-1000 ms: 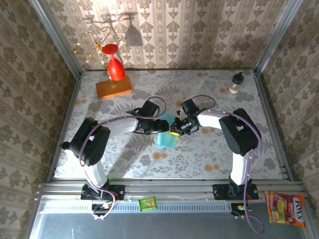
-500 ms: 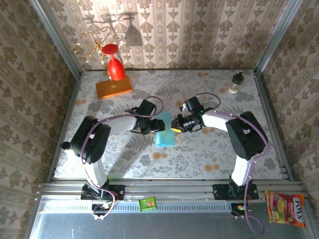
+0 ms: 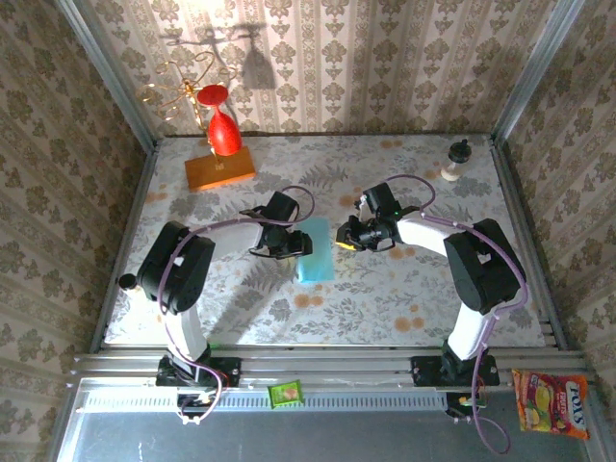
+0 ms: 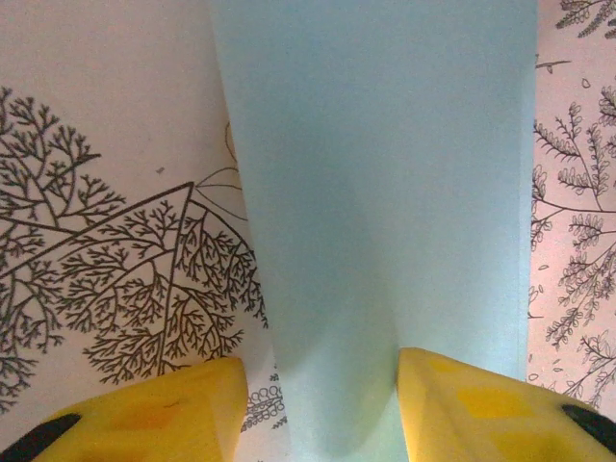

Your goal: Fold a paper plane with a square sheet of paper (pick it up from the middle)

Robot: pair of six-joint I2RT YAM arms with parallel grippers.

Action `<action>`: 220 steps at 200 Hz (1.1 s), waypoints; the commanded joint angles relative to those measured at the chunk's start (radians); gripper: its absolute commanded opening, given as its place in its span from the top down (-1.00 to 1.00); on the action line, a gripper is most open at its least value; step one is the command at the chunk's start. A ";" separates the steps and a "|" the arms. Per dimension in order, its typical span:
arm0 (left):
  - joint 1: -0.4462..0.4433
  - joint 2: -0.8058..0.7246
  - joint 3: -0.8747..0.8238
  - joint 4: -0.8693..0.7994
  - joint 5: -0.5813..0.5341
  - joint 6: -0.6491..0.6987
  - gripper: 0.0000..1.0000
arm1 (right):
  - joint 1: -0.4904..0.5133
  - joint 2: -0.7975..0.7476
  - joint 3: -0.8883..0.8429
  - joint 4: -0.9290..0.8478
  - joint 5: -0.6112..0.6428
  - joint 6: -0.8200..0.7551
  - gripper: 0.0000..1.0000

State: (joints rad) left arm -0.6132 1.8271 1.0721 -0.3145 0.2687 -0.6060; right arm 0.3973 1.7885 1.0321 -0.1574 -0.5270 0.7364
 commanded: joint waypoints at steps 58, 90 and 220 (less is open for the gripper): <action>-0.005 0.098 0.016 -0.068 0.006 0.059 0.08 | -0.003 -0.006 -0.010 -0.004 0.011 0.011 0.62; -0.027 0.156 0.069 -0.142 -0.027 0.089 0.07 | -0.003 -0.005 -0.010 -0.008 0.015 0.007 0.62; -0.059 0.243 0.110 -0.173 -0.078 0.010 0.06 | -0.004 0.003 -0.014 -0.009 0.011 0.001 0.64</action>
State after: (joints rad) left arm -0.6540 1.9369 1.2488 -0.5316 0.1814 -0.5655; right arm 0.3973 1.7885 1.0317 -0.1574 -0.5270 0.7364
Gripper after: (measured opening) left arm 0.471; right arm 0.183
